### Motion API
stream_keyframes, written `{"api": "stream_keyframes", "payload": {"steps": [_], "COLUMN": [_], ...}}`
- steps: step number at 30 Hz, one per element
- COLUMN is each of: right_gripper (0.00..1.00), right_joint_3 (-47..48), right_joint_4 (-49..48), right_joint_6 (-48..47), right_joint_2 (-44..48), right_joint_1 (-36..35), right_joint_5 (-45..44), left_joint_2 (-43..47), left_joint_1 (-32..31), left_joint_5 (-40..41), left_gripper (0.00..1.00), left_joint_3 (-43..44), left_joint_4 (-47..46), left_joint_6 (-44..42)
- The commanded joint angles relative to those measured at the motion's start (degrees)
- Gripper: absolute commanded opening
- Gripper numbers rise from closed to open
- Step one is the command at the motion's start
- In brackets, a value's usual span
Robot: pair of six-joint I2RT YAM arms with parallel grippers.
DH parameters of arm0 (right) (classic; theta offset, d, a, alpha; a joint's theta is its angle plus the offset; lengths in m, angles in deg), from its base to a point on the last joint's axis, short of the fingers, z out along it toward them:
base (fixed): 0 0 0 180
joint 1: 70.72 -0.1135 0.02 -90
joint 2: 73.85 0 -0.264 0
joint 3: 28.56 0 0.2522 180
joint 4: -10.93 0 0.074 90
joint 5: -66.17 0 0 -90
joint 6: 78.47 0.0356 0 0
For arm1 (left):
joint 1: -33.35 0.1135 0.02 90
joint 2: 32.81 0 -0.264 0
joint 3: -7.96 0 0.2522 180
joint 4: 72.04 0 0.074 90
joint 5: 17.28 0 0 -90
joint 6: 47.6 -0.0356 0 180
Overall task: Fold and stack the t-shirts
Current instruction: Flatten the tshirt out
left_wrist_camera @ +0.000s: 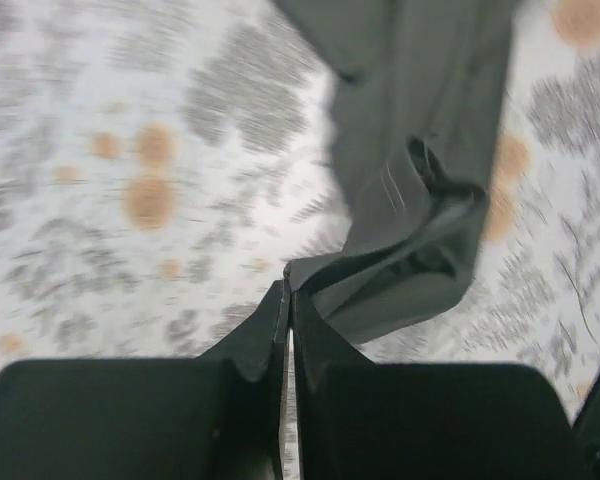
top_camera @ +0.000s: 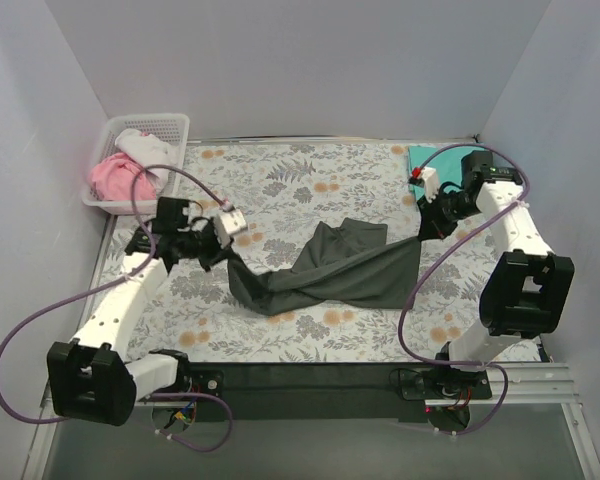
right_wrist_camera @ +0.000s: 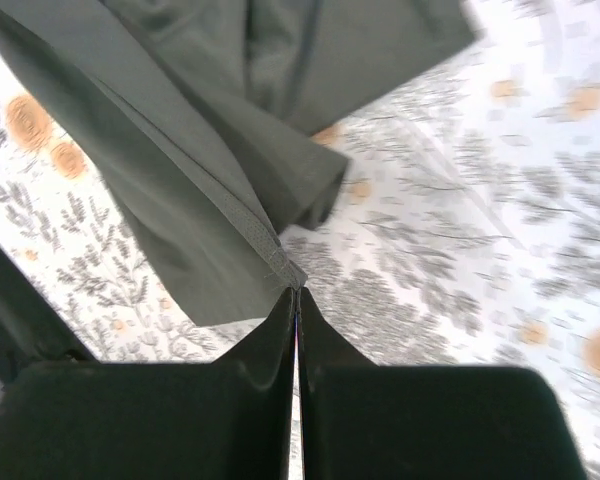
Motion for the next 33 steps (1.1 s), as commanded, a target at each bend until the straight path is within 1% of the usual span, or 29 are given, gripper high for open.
{"api": "stream_keyframes", "payload": {"steps": [1,2,3,4,5,6,8,9,12,13,14,16,17,19,24,26,29,33], "right_gripper": [0.01,0.01,0.01,0.01,0.01,0.01,0.01,0.01,0.01,0.01,0.01,0.01,0.01,0.01,0.01,0.01,0.01,0.01], "right_joint_3": [7.80,11.74,14.56,17.11,22.97,25.64,31.08,35.20,40.50,41.04,41.30,40.61,39.73,36.58,28.49,27.51,28.03,29.44], "right_joint_4": [0.84,0.75,0.75,0.75,0.84,0.66,-0.12,-0.83,-6.00,-7.32,-10.64,-13.91,-17.58,-20.94,-31.66,-33.08,-35.02,-35.72], "right_joint_6": [0.17,0.26,1.13,1.75,2.54,3.85,5.26,7.19,10.10,11.32,12.03,13.87,14.41,15.29,17.49,18.10,18.28,16.44], "right_joint_2": [1.74,1.74,1.48,1.30,0.95,0.60,0.51,0.77,3.57,4.63,5.95,10.16,11.74,16.84,29.76,33.80,36.45,39.09], "right_joint_1": [2.88,3.32,3.93,4.20,4.37,4.64,4.99,5.43,6.22,6.31,6.31,6.31,6.40,6.40,6.40,6.40,6.40,6.40], "right_joint_5": [1.05,1.23,1.75,1.93,2.20,2.63,2.72,2.55,1.24,0.54,-0.17,-2.63,-3.42,-5.62,-10.72,-12.20,-13.88,-15.29], "left_joint_2": [-2.73,-3.88,-5.03,-6.17,-7.57,-8.28,-9.08,-8.91,-6.63,-5.40,-4.17,0.13,1.63,5.84,14.02,17.72,21.66,23.79], "left_joint_1": [9.45,11.30,13.41,15.69,16.93,17.29,17.65,17.74,18.00,18.09,18.00,18.00,18.00,18.00,18.00,18.00,18.00,18.00], "left_joint_5": [-7.06,-8.38,-9.18,-9.36,-9.01,-8.31,-6.30,-5.33,-1.73,-0.41,1.08,3.73,4.61,7.41,10.85,12.26,15.67,19.11], "left_gripper": [0.00,0.00,0.00,0.00,0.00,0.00,0.00,0.00,0.00,0.00,0.00,0.00,0.00,0.00,0.00,0.00,0.00,0.00], "left_joint_3": [11.04,16.55,19.74,22.30,26.93,28.89,32.32,34.86,38.04,38.40,38.58,38.93,38.93,39.89,40.61,40.60,40.95,42.62], "left_joint_4": [-5.87,-6.31,-8.23,-9.64,-11.05,-14.37,-17.12,-19.74,-23.70,-24.68,-25.82,-28.72,-29.77,-31.63,-33.12,-33.21,-33.30,-32.08], "left_joint_6": [14.32,16.88,22.56,25.49,28.31,34.25,38.42,42.10,46.78,49.49,50.73,52.93,53.73,54.35,53.91,53.65,53.21,51.45]}}
